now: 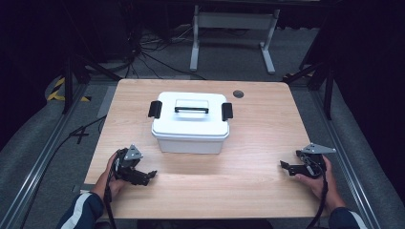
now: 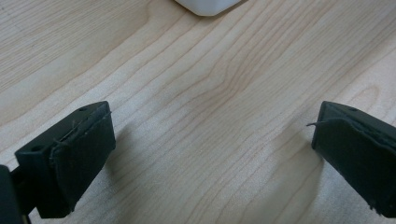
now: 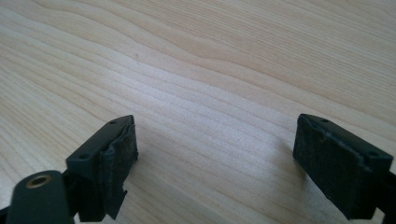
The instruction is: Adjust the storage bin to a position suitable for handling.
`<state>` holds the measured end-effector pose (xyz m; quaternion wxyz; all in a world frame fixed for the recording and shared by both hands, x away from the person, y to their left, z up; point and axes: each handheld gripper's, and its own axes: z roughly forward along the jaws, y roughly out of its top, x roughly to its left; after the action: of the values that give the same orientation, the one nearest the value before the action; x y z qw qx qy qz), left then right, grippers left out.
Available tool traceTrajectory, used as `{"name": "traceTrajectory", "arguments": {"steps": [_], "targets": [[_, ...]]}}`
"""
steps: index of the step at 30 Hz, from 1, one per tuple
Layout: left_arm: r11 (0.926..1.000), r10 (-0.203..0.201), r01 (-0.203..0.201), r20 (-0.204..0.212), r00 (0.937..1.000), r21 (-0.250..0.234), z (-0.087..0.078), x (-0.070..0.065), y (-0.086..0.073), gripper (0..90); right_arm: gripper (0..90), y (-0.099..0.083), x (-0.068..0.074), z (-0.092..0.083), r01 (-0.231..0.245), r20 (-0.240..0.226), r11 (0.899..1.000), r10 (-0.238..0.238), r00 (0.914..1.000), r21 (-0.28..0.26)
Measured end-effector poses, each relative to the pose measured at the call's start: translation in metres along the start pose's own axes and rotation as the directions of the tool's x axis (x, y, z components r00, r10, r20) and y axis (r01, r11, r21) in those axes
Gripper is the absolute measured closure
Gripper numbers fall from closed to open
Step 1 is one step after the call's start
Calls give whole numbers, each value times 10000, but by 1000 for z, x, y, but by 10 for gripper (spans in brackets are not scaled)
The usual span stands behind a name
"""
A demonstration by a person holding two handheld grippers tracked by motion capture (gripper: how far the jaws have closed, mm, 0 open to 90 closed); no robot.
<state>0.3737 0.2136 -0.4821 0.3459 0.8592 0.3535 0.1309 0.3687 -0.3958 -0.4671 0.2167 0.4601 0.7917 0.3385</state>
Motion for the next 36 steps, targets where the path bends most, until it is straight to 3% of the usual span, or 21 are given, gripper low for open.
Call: {"name": "traceTrajectory", "arguments": {"steps": [15, 18, 20, 24, 33, 36], "targets": [[9997, 236, -235, 173, 9996, -27, -1, 1, -2, 5, 145, -3, 1, -3, -26, -86, 10000, 25, 10000, -63], [9996, 288, -287, 249, 9993, -53, -1, 2, -2, 4, 148, -3, 0, -5, 154, -263, 9999, -153, 9995, 30], [9981, 608, -611, 407, 9973, 67, -3, 5, -2, 2, 154, -3, 0, -6, 204, -305, 9997, -200, 9993, 126], [9982, 596, -598, 484, 9970, 28, -3, 5, -2, 2, 174, -2, 0, -7, 313, -380, 9992, -304, 9988, 240], [9986, 525, -527, 474, 9975, 21, -3, 5, -3, 2, 272, 2, 7, -14, 1077, -466, 9920, -1047, 9934, 664], [9978, 655, -656, 465, 9968, 8, -3, 6, -2, 2, 298, 5, 8, -17, 1167, -563, 9915, -1136, 9919, 567]]}}
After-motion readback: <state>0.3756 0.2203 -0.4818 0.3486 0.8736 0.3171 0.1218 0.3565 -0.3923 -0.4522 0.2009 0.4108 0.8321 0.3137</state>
